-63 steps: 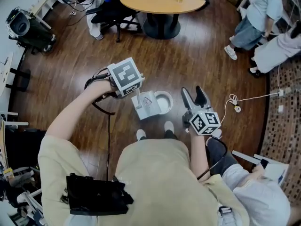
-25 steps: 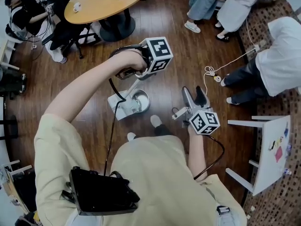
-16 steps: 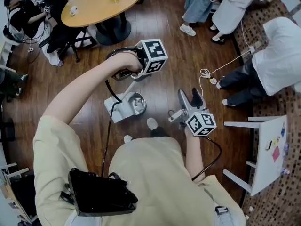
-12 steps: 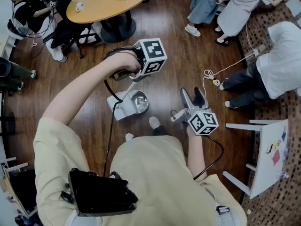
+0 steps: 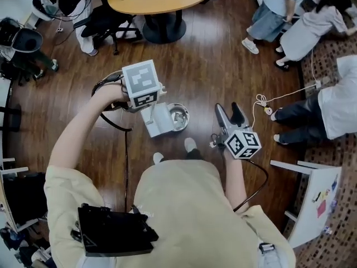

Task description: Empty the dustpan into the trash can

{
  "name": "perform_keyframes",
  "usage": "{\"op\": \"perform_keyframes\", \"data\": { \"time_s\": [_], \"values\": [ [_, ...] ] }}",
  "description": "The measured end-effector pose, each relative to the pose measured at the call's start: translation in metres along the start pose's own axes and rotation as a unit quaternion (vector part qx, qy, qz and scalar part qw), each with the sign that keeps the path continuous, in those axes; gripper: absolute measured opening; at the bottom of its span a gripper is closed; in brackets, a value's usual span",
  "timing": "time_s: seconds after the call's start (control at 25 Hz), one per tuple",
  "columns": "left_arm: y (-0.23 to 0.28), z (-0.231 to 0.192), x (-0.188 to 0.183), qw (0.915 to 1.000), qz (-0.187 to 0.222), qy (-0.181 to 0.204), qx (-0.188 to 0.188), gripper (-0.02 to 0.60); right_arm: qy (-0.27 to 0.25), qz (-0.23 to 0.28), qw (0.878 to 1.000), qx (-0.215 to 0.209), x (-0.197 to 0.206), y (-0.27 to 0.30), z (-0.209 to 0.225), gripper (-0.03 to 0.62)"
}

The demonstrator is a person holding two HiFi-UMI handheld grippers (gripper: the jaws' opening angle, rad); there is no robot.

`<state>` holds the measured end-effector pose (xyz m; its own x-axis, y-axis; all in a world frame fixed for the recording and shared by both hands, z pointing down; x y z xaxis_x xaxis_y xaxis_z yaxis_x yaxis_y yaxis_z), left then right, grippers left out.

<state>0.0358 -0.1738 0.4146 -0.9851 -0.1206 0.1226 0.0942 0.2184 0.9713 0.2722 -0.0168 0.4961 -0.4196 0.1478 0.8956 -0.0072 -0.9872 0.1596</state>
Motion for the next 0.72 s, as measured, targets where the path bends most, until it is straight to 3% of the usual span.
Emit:
{"op": "perform_keyframes", "data": {
  "time_s": [0.12, 0.36, 0.6, 0.72],
  "values": [
    [-0.009, -0.001, 0.053, 0.9961, 0.058, -0.066, -0.006, 0.011, -0.004, -0.016, 1.0, -0.022, 0.007, 0.019, -0.016, 0.347],
    [-0.021, 0.004, 0.152, 0.9755, 0.139, -0.17, -0.015, 0.005, -0.021, -0.035, 0.997, -0.071, 0.014, 0.054, -0.064, 0.347],
    [-0.033, 0.032, 0.218, 0.9458, 0.207, -0.248, -0.034, 0.005, -0.035, -0.064, 0.99, -0.117, 0.027, 0.086, -0.103, 0.347],
    [-0.034, 0.043, 0.244, 0.9242, 0.231, -0.3, -0.047, 0.006, -0.039, -0.076, 0.987, -0.135, 0.032, 0.096, -0.117, 0.347]
  ]
}}
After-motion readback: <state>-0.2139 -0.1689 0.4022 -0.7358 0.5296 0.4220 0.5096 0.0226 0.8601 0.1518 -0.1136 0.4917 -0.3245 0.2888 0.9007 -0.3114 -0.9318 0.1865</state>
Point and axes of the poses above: the fingertips, and each gripper's own axes: y forward along the fingers, z to its right, x out of its underside, the point moved 6 cm from there along -y, backward along the fingers, and after that the axes turned 1 degree about x, right-handed, at the moved point
